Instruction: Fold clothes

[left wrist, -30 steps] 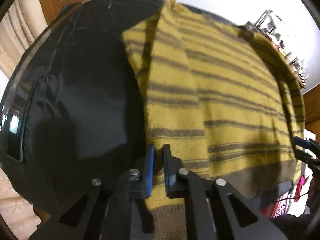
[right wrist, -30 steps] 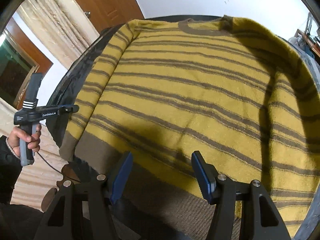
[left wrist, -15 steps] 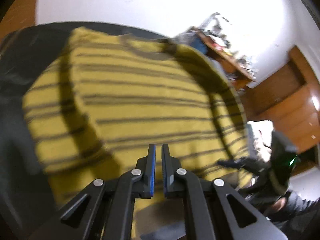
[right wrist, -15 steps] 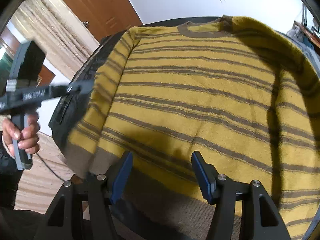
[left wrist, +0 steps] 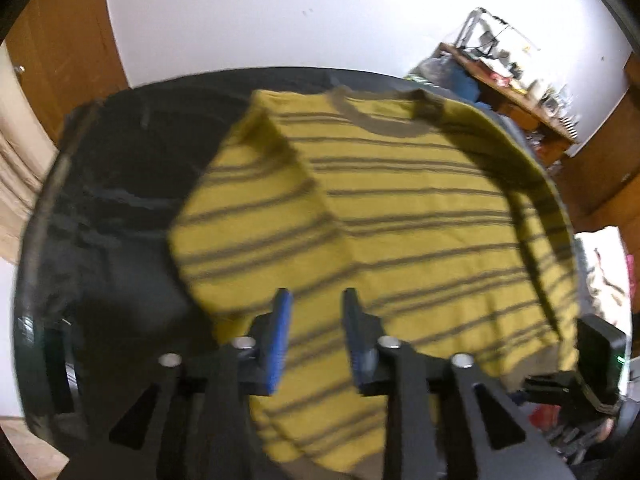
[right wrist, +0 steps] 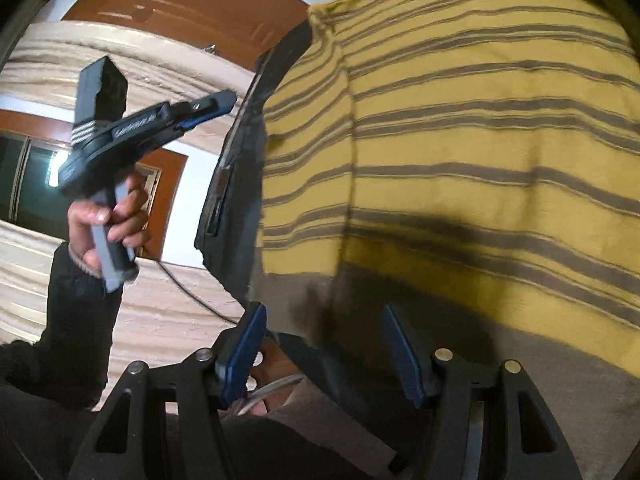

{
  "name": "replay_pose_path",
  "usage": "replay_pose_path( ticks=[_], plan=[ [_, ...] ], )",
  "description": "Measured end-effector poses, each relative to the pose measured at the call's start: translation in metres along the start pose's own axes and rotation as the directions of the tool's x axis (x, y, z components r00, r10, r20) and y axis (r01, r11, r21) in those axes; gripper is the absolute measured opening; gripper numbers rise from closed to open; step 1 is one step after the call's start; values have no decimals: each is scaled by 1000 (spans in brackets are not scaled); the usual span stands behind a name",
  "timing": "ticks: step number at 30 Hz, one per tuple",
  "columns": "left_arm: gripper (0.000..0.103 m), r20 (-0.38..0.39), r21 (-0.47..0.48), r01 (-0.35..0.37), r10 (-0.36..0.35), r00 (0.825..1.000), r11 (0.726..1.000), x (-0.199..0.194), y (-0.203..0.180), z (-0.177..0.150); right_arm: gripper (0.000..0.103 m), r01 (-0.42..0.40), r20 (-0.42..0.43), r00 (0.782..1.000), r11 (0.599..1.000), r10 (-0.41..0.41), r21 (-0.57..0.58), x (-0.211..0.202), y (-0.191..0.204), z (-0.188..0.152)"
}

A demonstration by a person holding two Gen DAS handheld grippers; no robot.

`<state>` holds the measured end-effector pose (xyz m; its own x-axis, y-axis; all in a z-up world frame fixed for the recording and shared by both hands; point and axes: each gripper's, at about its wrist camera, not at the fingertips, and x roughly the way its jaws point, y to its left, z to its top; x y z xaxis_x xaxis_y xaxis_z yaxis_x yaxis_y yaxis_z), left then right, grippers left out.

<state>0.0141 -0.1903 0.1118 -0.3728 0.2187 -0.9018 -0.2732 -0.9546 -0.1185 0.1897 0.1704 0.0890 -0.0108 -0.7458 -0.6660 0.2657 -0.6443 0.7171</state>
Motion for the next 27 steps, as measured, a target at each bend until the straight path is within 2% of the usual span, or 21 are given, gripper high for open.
replay_pose_path(
  ticks=[2, 6, 9, 11, 13, 14, 16, 18, 19, 21, 24, 26, 27],
  plan=[
    [47, 3, 35, -24, 24, 1000, 999, 6, 11, 10, 62, 13, 2, 1000, 1000, -13, -18, 10, 11, 4],
    [48, -17, 136, -8, 11, 1000, 991, 26, 20, 34, 59, 42, 20, 999, 999, -42, 35, 36, 20, 19],
    [48, -21, 240, 9, -5, 1000, 971, 40, 16, 50, 57, 97, 14, 995, 993, -99, 69, 61, 27, 26],
    [49, -22, 308, 16, -9, 1000, 951, 49, 9, 60, 53, 138, 6, 990, 987, -139, 80, 74, 33, 27],
    [49, -28, 368, 51, -44, 999, 929, 57, 0, 70, 40, 162, 5, 987, 980, -163, 115, 76, 28, 21],
    [51, -32, 400, 71, -64, 997, 914, 60, -5, 75, 37, 158, 13, 987, 978, -161, 133, 79, 29, 21],
    [57, -45, 475, 121, -114, 993, 871, 68, -16, 81, 37, 159, 31, 986, 973, -166, 168, 82, 31, 21],
    [61, -47, 529, 119, -111, 993, 840, 78, -27, 87, 37, 183, 39, 980, 967, -193, 176, 83, 34, 22],
    [62, -47, 550, 108, -99, 994, 828, 85, -32, 90, 33, 196, 43, 977, 964, -207, 180, 84, 36, 23],
    [62, -51, 549, 67, -47, 998, 833, 104, -35, 101, 21, 251, 32, 965, 952, -260, 174, 84, 35, 20],
    [63, -58, 457, -14, 46, 997, 889, 134, -19, 122, 7, 311, 21, 948, 938, -318, 151, 86, 39, 22],
    [67, -76, 372, -35, 68, 995, 928, 148, 0, 135, 5, 333, 37, 939, 932, -341, 144, 83, 43, 24],
    [68, -78, 346, -35, 66, 995, 938, 150, 7, 139, 5, 341, 57, 934, 928, -353, 147, 77, 46, 27]
  ],
)
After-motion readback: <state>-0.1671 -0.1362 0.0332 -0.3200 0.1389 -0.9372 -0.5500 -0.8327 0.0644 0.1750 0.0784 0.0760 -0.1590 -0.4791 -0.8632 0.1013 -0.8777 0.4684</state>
